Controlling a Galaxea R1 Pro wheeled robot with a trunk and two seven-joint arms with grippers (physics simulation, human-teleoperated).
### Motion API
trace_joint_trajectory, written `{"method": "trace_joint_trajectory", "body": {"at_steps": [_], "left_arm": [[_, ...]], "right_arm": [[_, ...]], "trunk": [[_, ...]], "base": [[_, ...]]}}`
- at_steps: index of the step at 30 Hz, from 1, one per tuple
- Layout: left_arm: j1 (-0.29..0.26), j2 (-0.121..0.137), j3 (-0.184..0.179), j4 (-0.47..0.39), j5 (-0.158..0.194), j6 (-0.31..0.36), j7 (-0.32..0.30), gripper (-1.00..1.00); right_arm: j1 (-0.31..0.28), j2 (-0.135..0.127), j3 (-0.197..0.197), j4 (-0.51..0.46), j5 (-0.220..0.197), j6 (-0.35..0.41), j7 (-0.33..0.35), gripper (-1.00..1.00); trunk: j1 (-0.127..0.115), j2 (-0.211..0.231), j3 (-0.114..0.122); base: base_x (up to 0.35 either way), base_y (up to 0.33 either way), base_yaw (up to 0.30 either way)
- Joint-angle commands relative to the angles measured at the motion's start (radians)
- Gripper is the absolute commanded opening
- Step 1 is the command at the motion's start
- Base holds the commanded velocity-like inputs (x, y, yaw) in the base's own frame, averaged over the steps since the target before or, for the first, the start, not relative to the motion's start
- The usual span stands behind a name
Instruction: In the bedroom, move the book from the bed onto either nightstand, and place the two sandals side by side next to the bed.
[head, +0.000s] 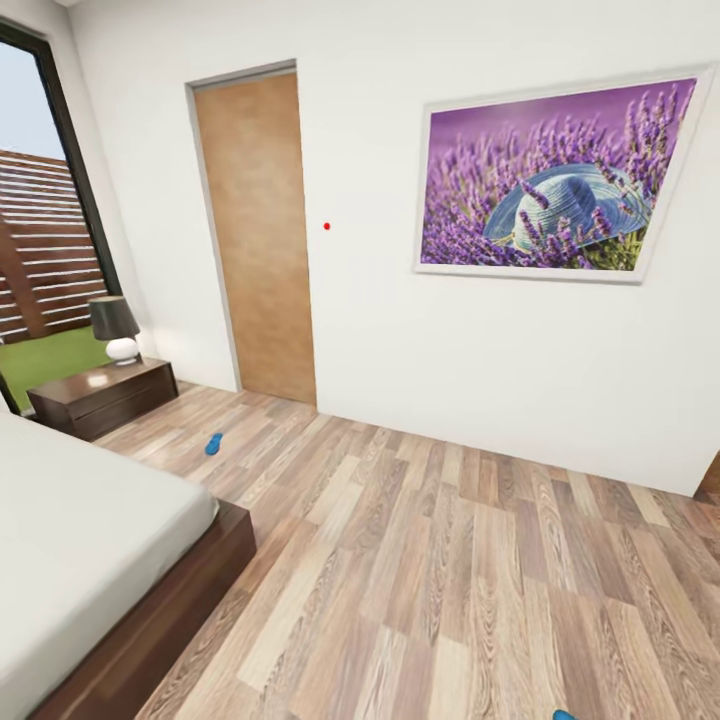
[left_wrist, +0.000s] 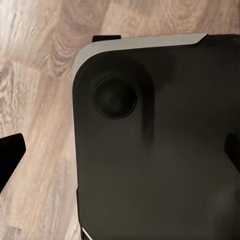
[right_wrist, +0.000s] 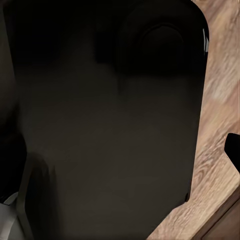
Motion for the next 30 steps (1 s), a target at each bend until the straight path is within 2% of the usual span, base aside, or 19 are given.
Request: {"method": "trace_joint_trajectory", "body": {"at_steps": [1,30], "left_arm": [[-0.001,0.000,-0.001,0.001,0.000,-0.004,-0.001,1.00],[-0.001,0.000,-0.001,0.001,-0.001,-0.006,-0.001,1.00]], "right_arm": [[0.000,0.000,-0.001,0.000,-0.001,-0.001,0.000,1.00],[0.000,-0.001,-0.001,0.000,-0.001,-0.001,0.000,1.00]], "trunk": [[0.000,0.000,-0.001],[0.000,0.000,-0.001]], "base": [[0.256,0.000,-0.039],[0.323,0.000,-0.005]]}}
